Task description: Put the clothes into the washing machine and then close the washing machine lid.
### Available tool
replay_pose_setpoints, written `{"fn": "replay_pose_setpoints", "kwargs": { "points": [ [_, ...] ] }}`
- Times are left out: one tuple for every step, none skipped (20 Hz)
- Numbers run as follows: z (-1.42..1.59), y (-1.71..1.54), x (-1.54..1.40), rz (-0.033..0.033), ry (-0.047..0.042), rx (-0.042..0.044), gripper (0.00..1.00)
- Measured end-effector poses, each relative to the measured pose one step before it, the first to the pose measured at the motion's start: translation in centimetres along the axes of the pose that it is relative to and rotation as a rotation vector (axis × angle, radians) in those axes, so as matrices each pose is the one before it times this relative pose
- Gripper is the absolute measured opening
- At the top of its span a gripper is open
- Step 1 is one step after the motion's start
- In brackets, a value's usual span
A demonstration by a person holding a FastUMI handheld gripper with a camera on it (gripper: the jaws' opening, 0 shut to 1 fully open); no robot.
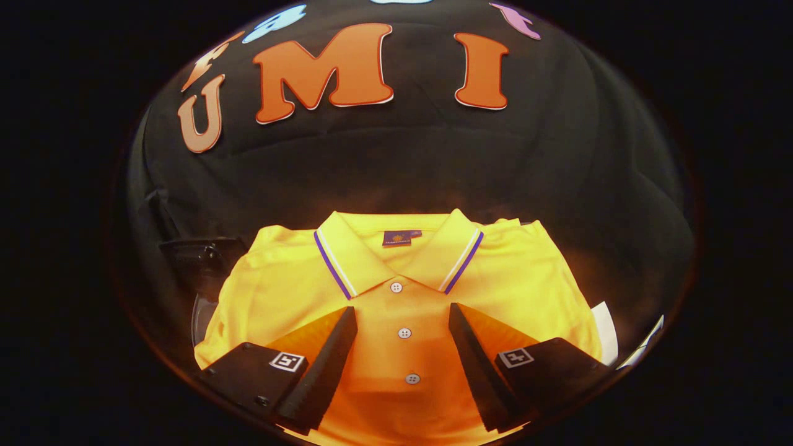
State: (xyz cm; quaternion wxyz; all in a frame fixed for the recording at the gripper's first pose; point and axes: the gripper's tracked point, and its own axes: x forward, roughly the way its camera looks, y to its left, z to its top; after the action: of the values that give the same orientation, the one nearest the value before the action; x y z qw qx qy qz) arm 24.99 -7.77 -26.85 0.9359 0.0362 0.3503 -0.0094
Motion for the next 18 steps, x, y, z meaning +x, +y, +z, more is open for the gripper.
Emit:
{"fn": "replay_pose_setpoints", "kwargs": {
  "points": [
    [0.086, -0.006, -0.043, -0.00237, 0.00777, 0.00053, 0.97],
    [-0.143, -0.026, 0.037, -0.00545, 0.01955, 0.00131, 0.97],
    [-0.067, 0.165, -0.096, -0.00137, 0.01652, -0.00052, 0.97],
    [-0.018, 0.345, 0.018, 0.00640, 0.01895, -0.01270, 0.92],
    [-0.113, 0.169, -0.023, 0.00580, 0.01978, -0.01468, 0.87],
    [0.121, 0.111, 0.134, 0.00753, 0.01078, -0.01264, 0.81],
    [-0.051, 0.183, -0.046, 0.00844, 0.02082, -0.00686, 0.71],
    [0.011, 0.150, -0.049, 0.00671, 0.00966, 0.00034, 0.61],
    [-0.027, 0.359, 0.077, 0.00913, 0.00492, -0.00397, 0.51],
    [-0.087, 0.211, -0.022, 0.01026, 0.00146, -0.00914, 0.45],
    [-0.007, 0.089, 0.076, -0.00099, 0.00125, -0.00417, 0.32],
    [-0.015, 0.022, -0.039, -0.00271, 0.00709, 0.00264, 0.28],
    [0.033, 0.150, 0.018, 0.00305, 0.01070, 0.00751, 0.28],
    [0.051, -0.009, -0.119, -0.00441, 0.01589, 0.00419, 0.20],
    [0.005, -0.021, 0.097, -0.00301, 0.00575, -0.00424, 0.20],
    [-0.041, 0.102, -0.117, -0.00018, 0.00840, -0.01119, 0.20],
    [0.110, -0.061, 0.044, -0.00728, -0.00136, -0.00842, 0.16],
    [-0.039, -0.047, -0.164, -0.00603, -0.01582, -0.00610, 0.14]
  ]
}}
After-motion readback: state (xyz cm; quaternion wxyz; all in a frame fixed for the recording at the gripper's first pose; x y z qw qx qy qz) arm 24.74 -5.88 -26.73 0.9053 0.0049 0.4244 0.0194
